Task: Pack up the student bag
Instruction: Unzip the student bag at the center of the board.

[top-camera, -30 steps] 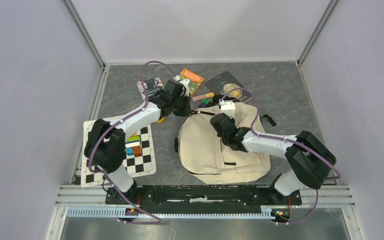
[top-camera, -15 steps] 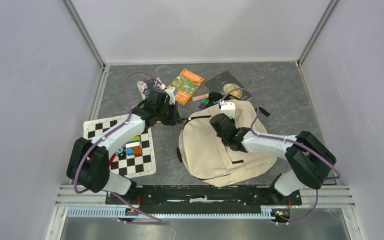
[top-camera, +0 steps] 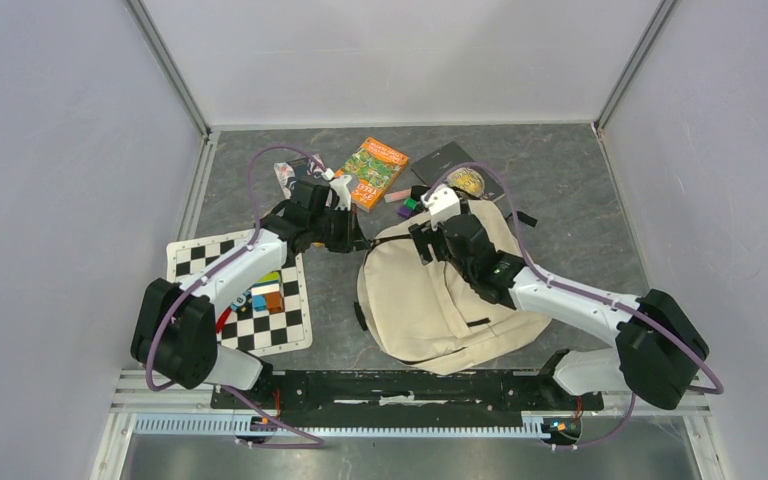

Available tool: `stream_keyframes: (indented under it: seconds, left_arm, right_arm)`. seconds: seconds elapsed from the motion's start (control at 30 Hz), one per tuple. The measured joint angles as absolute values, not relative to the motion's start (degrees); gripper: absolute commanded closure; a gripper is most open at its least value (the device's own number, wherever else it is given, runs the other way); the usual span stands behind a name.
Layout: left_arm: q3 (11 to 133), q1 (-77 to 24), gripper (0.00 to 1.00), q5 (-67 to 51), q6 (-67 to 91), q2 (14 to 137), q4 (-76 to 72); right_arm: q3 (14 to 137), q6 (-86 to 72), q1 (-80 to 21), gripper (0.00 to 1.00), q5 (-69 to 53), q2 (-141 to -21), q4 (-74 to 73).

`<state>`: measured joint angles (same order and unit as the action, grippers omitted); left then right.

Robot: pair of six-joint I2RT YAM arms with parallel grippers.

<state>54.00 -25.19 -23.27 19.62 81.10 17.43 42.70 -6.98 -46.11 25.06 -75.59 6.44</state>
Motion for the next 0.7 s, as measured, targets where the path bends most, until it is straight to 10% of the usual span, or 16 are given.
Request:
stream_keyframes:
  seconds: [0.7]
  left_arm:
    - [54.0, -25.2, 0.98, -25.3, 19.6, 81.3, 17.5]
  right_arm:
    - [48.2, 28.1, -40.3, 0.22, -14.7, -92.7, 19.2]
